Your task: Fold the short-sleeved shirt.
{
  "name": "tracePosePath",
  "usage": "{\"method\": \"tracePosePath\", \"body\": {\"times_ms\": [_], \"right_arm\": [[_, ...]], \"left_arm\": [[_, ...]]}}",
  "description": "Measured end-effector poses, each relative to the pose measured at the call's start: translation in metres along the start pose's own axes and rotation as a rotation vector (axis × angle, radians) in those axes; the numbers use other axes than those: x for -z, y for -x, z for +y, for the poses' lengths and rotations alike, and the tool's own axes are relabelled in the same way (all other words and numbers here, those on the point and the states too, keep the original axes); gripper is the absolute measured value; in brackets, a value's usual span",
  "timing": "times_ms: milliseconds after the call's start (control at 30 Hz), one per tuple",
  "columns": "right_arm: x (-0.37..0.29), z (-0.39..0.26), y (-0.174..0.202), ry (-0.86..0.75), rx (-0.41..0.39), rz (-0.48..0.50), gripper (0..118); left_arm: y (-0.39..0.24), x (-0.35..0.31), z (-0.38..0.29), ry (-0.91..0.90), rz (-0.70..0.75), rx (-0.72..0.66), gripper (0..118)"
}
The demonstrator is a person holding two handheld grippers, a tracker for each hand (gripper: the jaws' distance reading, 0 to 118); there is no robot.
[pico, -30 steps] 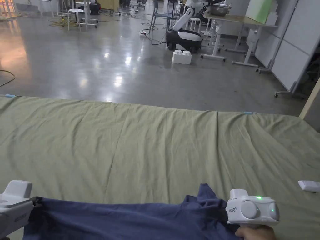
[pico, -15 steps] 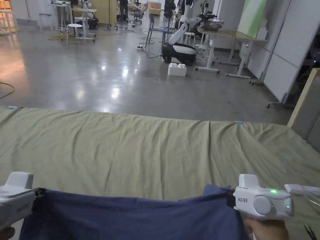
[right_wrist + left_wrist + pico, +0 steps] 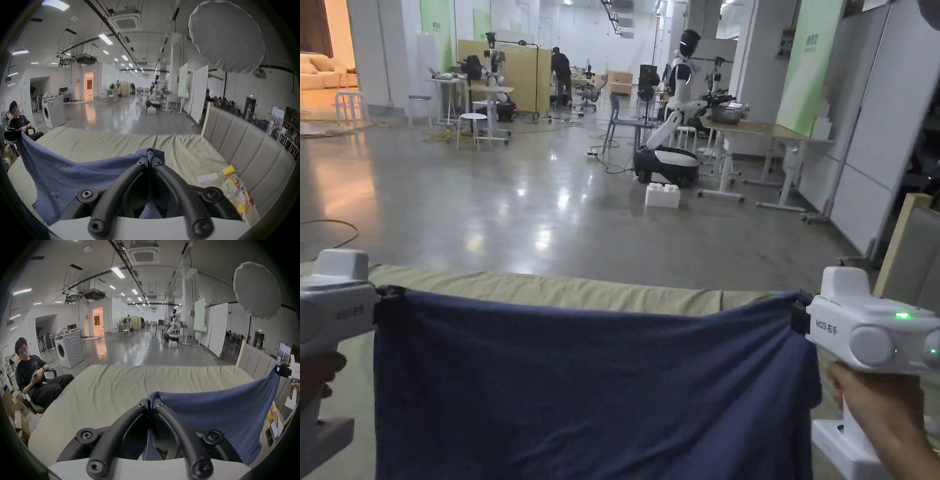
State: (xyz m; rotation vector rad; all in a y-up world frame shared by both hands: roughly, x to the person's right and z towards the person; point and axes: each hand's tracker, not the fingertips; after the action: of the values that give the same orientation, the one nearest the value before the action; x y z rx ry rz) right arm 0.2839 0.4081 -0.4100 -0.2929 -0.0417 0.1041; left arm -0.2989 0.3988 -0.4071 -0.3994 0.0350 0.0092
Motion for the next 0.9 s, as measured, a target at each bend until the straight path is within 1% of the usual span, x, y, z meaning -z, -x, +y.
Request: {"method": "tracePosePath", "body": {"times_ms": [100,200,233,267,567,667,700,733,900], "right_arm": [[-0.013,0.036,-0.004,-0.067,0.007,-0.012,3],[-0.026,0.072,-0.005,-0.122,-0.004,-0.024,3],[-0.028,0.085,-0.005,-0.157,-0.032,-0.03,3],[-0.035,0.095,-0.003,-0.184,-0.043,-0.04,3],[-0.047,0.173,-0.002,-0.259,-0.016,-0.062,3],[-0.047,0.193,-0.003,-0.29,-0.036,-0.073,3],[-0.045,0.196,-0.004,-0.287,-0.024,-0.073,3],[-0.045,0.199,-0.004,-0.301,-0.024,-0.083,3],[-0.029,0.2,-0.009,-0.302,-0.025,-0.095,3]], "left_arm": [[0.002,-0.012,0.034,-0.05,0.007,0.019,5],[0.003,-0.021,0.067,-0.083,0.01,0.019,5],[0.003,-0.024,0.079,-0.1,0.009,0.022,5],[0.003,-0.027,0.089,-0.111,0.01,0.024,5],[0.002,-0.031,0.158,-0.18,0.029,0.025,5],[0.003,-0.03,0.175,-0.211,0.049,0.047,5],[0.002,-0.03,0.18,-0.218,0.051,0.051,5],[0.002,-0.029,0.183,-0.193,0.042,0.019,5],[-0.004,-0.024,0.189,-0.208,0.049,0.023,5]]}}
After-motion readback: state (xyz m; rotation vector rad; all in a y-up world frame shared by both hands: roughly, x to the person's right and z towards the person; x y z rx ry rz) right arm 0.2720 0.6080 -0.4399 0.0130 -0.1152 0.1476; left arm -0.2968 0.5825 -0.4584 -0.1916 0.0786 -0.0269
